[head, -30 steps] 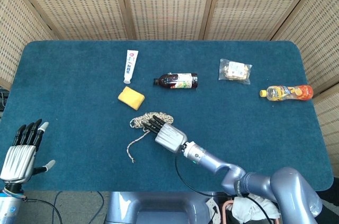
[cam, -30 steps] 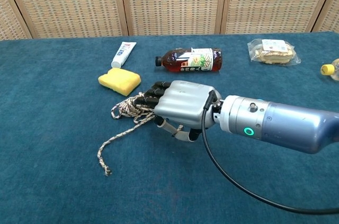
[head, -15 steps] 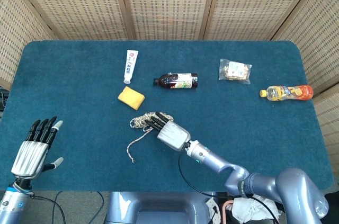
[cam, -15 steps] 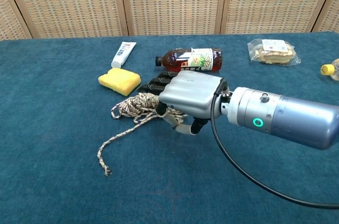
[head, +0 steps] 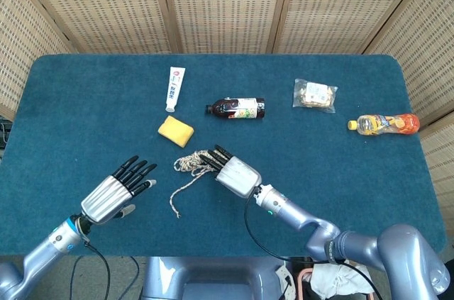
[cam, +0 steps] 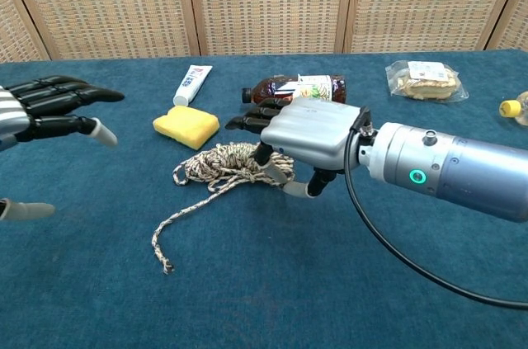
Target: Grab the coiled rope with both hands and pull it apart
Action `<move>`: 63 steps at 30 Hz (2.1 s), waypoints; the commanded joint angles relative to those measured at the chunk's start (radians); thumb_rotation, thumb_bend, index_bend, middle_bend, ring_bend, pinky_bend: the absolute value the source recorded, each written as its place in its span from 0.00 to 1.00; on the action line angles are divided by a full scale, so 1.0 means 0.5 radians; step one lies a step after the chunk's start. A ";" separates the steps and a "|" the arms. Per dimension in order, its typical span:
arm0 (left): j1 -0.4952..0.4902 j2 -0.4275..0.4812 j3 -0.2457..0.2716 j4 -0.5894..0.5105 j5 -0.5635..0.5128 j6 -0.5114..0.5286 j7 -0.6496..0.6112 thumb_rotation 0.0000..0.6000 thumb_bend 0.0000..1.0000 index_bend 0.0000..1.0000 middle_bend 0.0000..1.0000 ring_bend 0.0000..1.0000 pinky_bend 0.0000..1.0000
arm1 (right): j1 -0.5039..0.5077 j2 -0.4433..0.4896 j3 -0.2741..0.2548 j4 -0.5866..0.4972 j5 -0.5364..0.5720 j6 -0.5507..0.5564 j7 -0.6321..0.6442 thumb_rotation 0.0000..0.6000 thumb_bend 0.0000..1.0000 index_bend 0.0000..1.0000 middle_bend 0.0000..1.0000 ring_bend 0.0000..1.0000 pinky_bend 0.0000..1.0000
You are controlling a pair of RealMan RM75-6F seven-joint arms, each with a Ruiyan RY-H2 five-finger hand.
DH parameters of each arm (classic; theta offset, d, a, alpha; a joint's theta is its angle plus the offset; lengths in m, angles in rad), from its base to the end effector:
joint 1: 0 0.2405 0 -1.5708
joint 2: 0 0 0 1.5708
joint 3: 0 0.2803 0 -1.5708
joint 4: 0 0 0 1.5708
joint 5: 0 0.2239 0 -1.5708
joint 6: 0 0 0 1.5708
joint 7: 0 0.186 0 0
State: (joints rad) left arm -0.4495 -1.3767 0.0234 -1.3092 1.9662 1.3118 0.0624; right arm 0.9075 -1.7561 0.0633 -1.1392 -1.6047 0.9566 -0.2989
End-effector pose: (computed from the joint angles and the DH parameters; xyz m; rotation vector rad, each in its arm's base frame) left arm -0.2308 0.2882 0.0165 -2.1445 -0.3967 -1.0763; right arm -0.0828 -0.3834 -0.1235 2.2765 -0.2504 0.9943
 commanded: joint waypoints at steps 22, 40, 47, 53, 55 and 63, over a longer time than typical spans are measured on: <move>-0.472 -0.286 0.168 0.344 0.105 -0.395 -0.054 1.00 0.27 0.41 0.00 0.00 0.00 | -0.017 -0.020 -0.001 0.017 0.047 -0.025 -0.025 1.00 0.76 0.69 0.00 0.00 0.00; -0.538 -0.479 0.279 0.480 0.033 -0.437 -0.064 1.00 0.29 0.47 0.00 0.00 0.00 | -0.020 -0.039 -0.008 0.053 0.047 -0.026 0.002 1.00 0.76 0.69 0.00 0.00 0.00; -0.553 -0.510 0.294 0.499 0.006 -0.434 -0.088 1.00 0.29 0.50 0.00 0.00 0.00 | -0.022 -0.030 -0.009 0.053 0.044 -0.020 0.009 1.00 0.76 0.69 0.00 0.00 0.00; -0.567 -0.525 0.304 0.497 -0.013 -0.439 -0.073 1.00 0.32 0.55 0.00 0.00 0.00 | -0.027 -0.025 -0.010 0.053 0.044 -0.014 0.022 1.00 0.75 0.69 0.00 0.00 0.00; -0.570 -0.527 0.306 0.496 -0.018 -0.437 -0.066 1.00 0.34 0.56 0.00 0.00 0.00 | -0.028 -0.023 -0.014 0.055 0.041 -0.013 0.023 1.00 0.76 0.69 0.00 0.00 0.00; -0.583 -0.516 0.317 0.480 -0.045 -0.427 -0.045 1.00 0.41 0.57 0.00 0.00 0.00 | -0.037 -0.028 -0.023 0.069 0.038 -0.010 0.039 1.00 0.75 0.69 0.00 0.00 0.00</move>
State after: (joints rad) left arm -0.7405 -1.6353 0.1817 -1.0689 1.9444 1.0976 0.0390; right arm 0.8893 -1.7701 0.0517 -1.1049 -1.5854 0.9514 -0.2796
